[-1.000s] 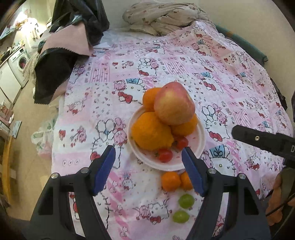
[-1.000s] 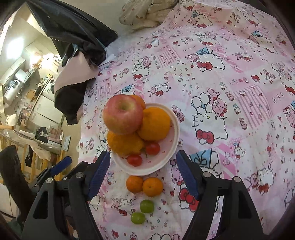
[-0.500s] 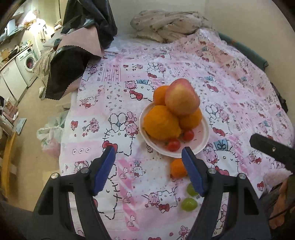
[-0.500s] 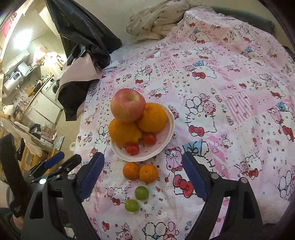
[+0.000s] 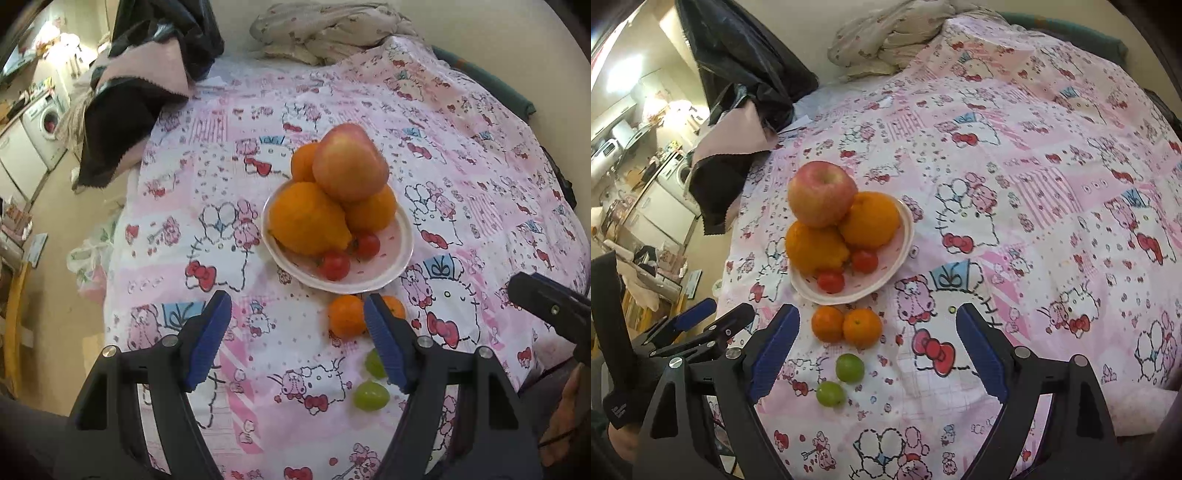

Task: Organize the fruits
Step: 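Lower the left tool onto a small mandarin and grasp it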

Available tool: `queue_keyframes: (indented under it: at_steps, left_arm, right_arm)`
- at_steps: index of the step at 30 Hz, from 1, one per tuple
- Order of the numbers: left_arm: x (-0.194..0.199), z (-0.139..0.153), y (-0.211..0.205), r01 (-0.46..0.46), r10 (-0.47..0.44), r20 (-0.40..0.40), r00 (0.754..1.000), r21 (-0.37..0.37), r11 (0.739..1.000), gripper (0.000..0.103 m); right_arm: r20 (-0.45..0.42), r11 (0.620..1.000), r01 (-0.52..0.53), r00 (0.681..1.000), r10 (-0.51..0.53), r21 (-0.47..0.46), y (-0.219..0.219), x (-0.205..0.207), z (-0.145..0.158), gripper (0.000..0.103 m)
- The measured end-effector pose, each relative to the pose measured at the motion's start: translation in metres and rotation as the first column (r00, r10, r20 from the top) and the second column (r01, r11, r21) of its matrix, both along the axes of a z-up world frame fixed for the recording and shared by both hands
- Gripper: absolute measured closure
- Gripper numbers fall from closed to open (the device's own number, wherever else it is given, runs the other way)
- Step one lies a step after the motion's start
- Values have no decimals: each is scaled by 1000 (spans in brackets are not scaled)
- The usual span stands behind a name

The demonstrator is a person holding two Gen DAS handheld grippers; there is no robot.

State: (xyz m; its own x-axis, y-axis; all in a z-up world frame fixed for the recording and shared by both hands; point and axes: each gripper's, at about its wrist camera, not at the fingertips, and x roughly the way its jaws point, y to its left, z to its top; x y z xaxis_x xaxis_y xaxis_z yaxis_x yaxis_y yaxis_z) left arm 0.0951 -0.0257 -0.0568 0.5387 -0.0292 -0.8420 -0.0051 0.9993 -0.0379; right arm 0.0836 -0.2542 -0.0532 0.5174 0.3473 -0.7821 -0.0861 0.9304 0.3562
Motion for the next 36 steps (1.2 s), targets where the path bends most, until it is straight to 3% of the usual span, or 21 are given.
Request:
queue_keyframes:
  at_steps: [5, 8, 13, 15, 16, 17, 18, 25, 28, 32, 36]
  left_arm:
    - [9, -14, 8, -52, 48, -77, 996, -54, 997, 32]
    - [15, -31, 11, -69, 50, -166, 985, -108, 992, 32]
    - [24, -58, 0, -49, 6, -246, 969, -171, 984, 38]
    - [31, -73, -15, 13, -59, -285, 957, -159, 987, 39]
    - [34, -78, -21, 38, -85, -295, 952, -161, 986, 44]
    - [35, -83, -25, 56, -101, -295, 950, -159, 986, 52]
    - [36, -86, -26, 58, -103, -291, 951, -158, 986, 54]
    - [49, -100, -23, 6, -75, -310, 948, -219, 976, 55]
    - [50, -100, -24, 11, -92, -309, 946, -253, 967, 69]
    - [50, -94, -31, 51, -108, -308, 945, -186, 981, 71]
    - [41, -78, -17, 19, -72, -275, 959, -190, 982, 71]
  right_arm:
    - [-45, 997, 57, 997, -55, 51, -17, 5, -8, 14]
    - [-109, 989, 99, 990, -87, 112, -26, 11, -19, 14]
    - [-190, 976, 141, 976, -108, 168, -31, 19, -34, 14]
    - [-203, 973, 145, 973, -107, 178, -31, 21, -37, 14]
    - [-207, 973, 144, 973, -105, 182, -30, 22, -38, 14]
    - [-213, 971, 142, 972, -100, 191, -30, 23, -40, 14]
    - [-219, 969, 143, 971, -98, 201, -30, 24, -41, 14]
    - [-261, 959, 175, 959, -114, 224, -38, 26, -50, 14]
    - [-265, 960, 172, 958, -111, 221, -37, 28, -51, 14]
    - [-261, 962, 165, 959, -106, 217, -33, 30, -51, 14]
    - [-264, 963, 156, 960, -95, 221, -28, 32, -52, 14]
